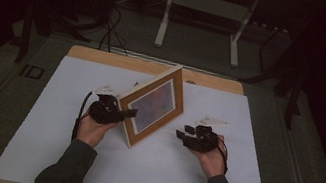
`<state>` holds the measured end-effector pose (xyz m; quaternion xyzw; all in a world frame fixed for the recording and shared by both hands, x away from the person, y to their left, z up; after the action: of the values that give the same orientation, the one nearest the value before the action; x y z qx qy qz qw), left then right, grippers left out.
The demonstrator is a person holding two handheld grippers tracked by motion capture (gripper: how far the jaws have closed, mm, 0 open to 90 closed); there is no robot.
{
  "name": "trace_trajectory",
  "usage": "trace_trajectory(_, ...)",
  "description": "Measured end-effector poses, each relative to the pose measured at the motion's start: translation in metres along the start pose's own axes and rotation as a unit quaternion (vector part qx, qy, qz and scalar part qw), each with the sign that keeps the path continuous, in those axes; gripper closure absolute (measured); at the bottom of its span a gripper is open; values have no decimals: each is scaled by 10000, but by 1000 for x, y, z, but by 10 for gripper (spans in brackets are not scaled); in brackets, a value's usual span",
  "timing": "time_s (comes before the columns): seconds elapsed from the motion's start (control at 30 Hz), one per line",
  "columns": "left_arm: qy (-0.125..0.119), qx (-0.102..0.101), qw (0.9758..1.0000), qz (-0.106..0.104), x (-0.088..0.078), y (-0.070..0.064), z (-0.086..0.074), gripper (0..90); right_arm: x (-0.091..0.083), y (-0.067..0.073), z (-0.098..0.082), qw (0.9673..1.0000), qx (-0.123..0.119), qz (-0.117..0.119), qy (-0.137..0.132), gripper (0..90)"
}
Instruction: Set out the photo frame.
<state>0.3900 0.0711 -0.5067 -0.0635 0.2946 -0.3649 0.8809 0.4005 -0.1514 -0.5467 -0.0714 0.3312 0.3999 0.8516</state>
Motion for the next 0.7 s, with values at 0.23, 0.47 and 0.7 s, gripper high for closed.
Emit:
trace_trajectory(0.23,61,85,9999,-105,-1,0,0,759,1,-8,4,10000,-1,-86,29,546)
trace_trajectory(0.47,95,172,9996,-198,-1,0,0,759,4,-15,8,9999,27,-140,61,541)
trace_trajectory(0.7,104,171,9993,-312,-2,0,-1,759,7,-23,11,9997,62,-210,71,536)
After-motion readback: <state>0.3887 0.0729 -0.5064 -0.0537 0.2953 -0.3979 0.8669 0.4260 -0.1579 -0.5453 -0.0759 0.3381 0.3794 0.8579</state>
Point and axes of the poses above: each handheld gripper's, and its own axes: x roughly forward along the jaws, z roughly out of its top, y roughly to its left, the point moved 9 cm from there along x, roughly forward along the jaws, and after that the axes turned 4 degrees about z, right-handed, at the moved point
